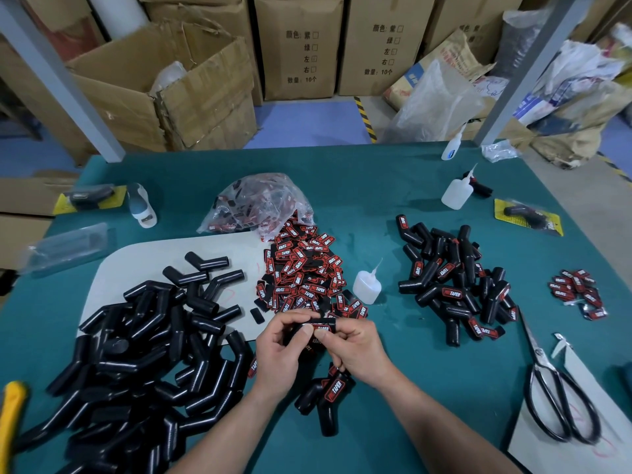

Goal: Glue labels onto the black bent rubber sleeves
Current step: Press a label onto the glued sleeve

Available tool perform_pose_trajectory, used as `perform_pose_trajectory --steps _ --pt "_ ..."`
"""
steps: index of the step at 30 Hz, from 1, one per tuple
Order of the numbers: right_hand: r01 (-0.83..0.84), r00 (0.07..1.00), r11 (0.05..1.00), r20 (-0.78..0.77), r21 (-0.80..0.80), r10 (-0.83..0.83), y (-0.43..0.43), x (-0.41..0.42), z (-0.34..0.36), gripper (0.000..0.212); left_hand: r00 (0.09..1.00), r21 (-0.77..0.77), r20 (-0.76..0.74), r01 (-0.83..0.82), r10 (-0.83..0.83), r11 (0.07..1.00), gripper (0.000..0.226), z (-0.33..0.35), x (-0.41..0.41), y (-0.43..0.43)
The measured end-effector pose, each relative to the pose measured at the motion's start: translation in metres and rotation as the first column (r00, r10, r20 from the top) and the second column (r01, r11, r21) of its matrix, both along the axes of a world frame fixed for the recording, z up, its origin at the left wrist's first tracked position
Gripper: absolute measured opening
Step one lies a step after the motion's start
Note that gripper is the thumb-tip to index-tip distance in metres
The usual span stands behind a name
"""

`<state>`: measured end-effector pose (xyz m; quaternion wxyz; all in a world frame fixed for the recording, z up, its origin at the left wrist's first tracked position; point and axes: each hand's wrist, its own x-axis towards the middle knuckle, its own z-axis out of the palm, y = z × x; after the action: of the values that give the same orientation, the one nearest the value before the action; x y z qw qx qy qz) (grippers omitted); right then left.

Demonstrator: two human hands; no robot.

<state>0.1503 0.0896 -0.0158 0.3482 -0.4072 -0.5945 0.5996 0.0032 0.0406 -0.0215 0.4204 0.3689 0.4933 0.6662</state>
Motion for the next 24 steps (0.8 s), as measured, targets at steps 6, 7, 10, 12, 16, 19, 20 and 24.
perform_pose_trajectory --steps 6,7,10,12,16,19,20,24 --pt "-0.010 0.999 0.999 0.034 0.036 0.009 -0.0006 -0.0016 -0.0023 0.046 0.998 0.001 0.060 0.013 -0.013 1.000 0.006 0.0024 -0.0020 0.0019" --pt "-0.010 0.999 0.999 0.035 0.037 0.009 -0.0006 -0.0017 -0.0025 0.047 0.998 0.000 0.060 0.014 -0.014 1.000 0.007 0.0020 -0.0025 0.0017" --pt "-0.005 0.999 0.999 0.039 0.037 0.003 -0.0010 -0.0017 -0.0023 0.044 0.999 0.007 0.042 0.016 -0.016 1.000 0.007 0.0010 -0.0029 0.0013" --pt "0.000 0.999 0.999 0.040 0.038 -0.002 -0.0014 -0.0019 -0.0023 0.042 1.000 0.017 0.028 0.013 -0.014 1.000 0.007 0.0009 -0.0024 0.0010" --pt "0.001 0.999 1.000 0.033 0.030 -0.002 -0.0011 -0.0012 -0.0032 0.045 1.000 0.031 -0.012 0.006 -0.006 0.999 0.008 0.0016 -0.0016 0.0012" --pt "0.001 1.000 1.000 0.001 -0.003 -0.001 0.0012 -0.0006 -0.0019 0.047 0.996 0.065 -0.093 0.020 -0.014 0.998 0.014 -0.0008 -0.0017 -0.0009" --pt "0.010 1.000 1.000 -0.013 -0.017 -0.010 0.0021 -0.0004 -0.0012 0.049 0.990 0.076 -0.137 0.025 -0.015 0.997 0.018 -0.0020 -0.0005 -0.0019" --pt "0.042 0.997 0.997 -0.070 -0.058 -0.046 0.0036 0.0005 0.0025 0.048 0.931 0.133 -0.364 0.021 0.029 0.991 0.022 -0.0054 0.0037 -0.0032"
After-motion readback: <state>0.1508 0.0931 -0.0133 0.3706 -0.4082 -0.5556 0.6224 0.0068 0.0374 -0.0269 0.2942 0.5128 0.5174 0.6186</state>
